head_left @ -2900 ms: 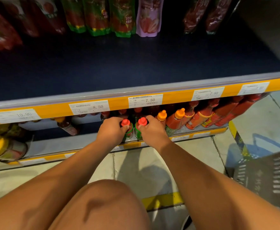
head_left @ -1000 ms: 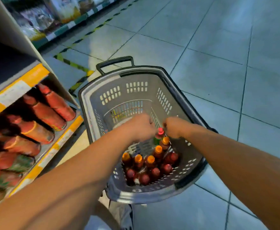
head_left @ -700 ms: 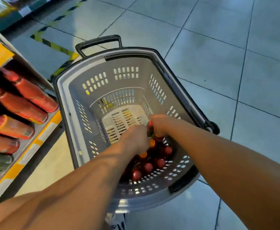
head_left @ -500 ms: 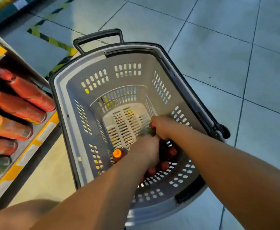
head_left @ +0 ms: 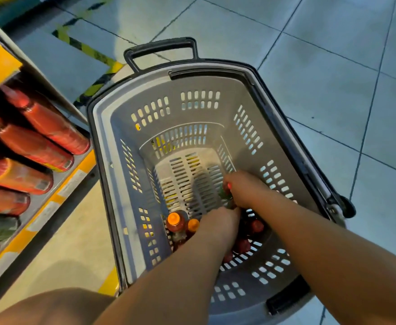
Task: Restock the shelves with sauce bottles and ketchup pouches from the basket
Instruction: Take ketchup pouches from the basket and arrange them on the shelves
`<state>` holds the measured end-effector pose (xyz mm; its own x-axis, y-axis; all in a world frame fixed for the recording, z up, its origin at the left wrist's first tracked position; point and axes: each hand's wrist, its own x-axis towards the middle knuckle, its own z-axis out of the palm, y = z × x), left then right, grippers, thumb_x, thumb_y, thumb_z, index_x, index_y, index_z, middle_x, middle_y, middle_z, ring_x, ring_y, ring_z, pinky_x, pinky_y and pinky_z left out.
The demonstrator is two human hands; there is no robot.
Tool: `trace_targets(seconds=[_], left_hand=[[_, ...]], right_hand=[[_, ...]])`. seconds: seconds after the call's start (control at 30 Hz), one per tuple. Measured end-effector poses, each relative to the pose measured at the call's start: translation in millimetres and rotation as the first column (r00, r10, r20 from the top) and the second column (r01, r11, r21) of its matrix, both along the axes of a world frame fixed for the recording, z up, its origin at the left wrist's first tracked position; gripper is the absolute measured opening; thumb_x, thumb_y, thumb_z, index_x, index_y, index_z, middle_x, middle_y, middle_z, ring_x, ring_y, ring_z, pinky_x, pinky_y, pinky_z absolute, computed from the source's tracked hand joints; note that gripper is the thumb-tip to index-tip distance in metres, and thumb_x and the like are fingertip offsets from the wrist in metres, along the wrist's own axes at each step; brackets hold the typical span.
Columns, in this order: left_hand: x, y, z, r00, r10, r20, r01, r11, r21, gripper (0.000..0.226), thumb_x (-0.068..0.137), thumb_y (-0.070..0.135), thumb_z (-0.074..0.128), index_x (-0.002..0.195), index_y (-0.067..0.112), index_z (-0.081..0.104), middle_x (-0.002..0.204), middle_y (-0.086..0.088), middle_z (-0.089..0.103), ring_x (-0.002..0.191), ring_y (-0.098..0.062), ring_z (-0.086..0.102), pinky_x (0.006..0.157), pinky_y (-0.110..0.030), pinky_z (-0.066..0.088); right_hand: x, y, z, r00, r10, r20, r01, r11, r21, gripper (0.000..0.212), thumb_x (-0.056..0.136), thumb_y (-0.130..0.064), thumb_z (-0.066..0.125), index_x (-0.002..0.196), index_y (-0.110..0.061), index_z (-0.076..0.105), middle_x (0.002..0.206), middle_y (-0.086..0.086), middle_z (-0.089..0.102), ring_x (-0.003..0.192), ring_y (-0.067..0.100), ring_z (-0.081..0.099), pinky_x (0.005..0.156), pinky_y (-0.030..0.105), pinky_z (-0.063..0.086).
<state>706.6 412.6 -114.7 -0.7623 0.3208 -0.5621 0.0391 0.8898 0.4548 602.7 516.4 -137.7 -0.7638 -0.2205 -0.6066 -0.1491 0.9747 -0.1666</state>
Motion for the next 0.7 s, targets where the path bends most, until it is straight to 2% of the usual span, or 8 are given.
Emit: trace_targets(seconds=[0.13, 0.3, 0.37, 0.47, 0.57, 0.7], left_hand=[[-2, 0, -1, 0.999, -0.002, 0.049, 0.003, 1.000, -0.026, 0.032, 0.101, 0.010, 0.051, 0.131, 0.016, 0.059, 0.128, -0.017, 0.063, 0.116, -0.036, 0.061, 0.100, -0.051, 0.052], [-7, 4, -2, 0.990, 0.006, 0.140, -0.012, 0.999, 0.037, 0.038, 0.098, 0.005, 0.057, 0.134, 0.013, 0.055, 0.128, -0.018, 0.062, 0.113, -0.036, 0.063, 0.095, -0.045, 0.054], [-9, 4, -4, 0.990, 0.004, 0.143, -0.014, 0.997, 0.072, 0.041, 0.096, 0.004, 0.058, 0.135, 0.015, 0.054, 0.129, -0.018, 0.062, 0.113, -0.037, 0.063, 0.095, -0.047, 0.054], [-10, 4, -8, 0.988, -0.008, 0.152, -0.004, 0.997, 0.081, 0.055, 0.093, 0.005, 0.060, 0.144, 0.020, 0.045, 0.133, -0.017, 0.058, 0.117, -0.038, 0.061, 0.098, -0.052, 0.054], [-11, 2, -11, 0.989, -0.024, 0.143, 0.015, 0.998, 0.066, 0.067, 0.092, 0.011, 0.062, 0.151, 0.024, 0.034, 0.135, -0.016, 0.055, 0.120, -0.038, 0.059, 0.099, -0.053, 0.053], [-15, 0, -11, 0.989, 0.030, 0.142, -0.045, 0.993, 0.106, 0.049, 0.097, 0.022, 0.056, 0.144, 0.024, 0.045, 0.135, -0.014, 0.057, 0.120, -0.037, 0.058, 0.100, -0.052, 0.052]], right_hand=[[4, 1, 3, 0.998, 0.060, -0.012, -0.060, 0.998, 0.028, 0.026, 0.082, -0.012, 0.074, 0.101, -0.030, 0.068, 0.102, 0.000, 0.064, 0.085, 0.022, 0.064, 0.084, 0.038, 0.060], [8, 5, -1, 0.998, 0.013, -0.062, -0.014, 1.000, -0.014, 0.020, 0.082, -0.013, 0.072, 0.089, -0.031, 0.066, 0.097, -0.002, 0.063, 0.078, 0.020, 0.062, 0.079, 0.037, 0.060], [8, 8, -3, 0.997, 0.008, -0.076, -0.010, 1.000, -0.028, 0.019, 0.083, -0.014, 0.070, 0.092, -0.030, 0.067, 0.098, -0.001, 0.064, 0.080, 0.020, 0.063, 0.080, 0.038, 0.060], [8, 12, -3, 0.998, -0.009, -0.066, 0.007, 0.999, -0.037, 0.026, 0.081, -0.009, 0.072, 0.101, -0.027, 0.071, 0.099, -0.001, 0.067, 0.084, 0.022, 0.065, 0.084, 0.038, 0.060], [4, 11, -2, 0.996, -0.019, -0.088, 0.015, 0.999, -0.048, 0.023, 0.090, -0.009, 0.061, 0.100, -0.025, 0.072, 0.101, 0.002, 0.068, 0.086, 0.023, 0.066, 0.084, 0.039, 0.060], [4, 9, -1, 0.994, -0.043, -0.104, 0.036, 0.997, -0.066, 0.023, 0.093, -0.010, 0.056, 0.097, -0.027, 0.071, 0.098, 0.001, 0.069, 0.083, 0.022, 0.066, 0.082, 0.040, 0.061]])
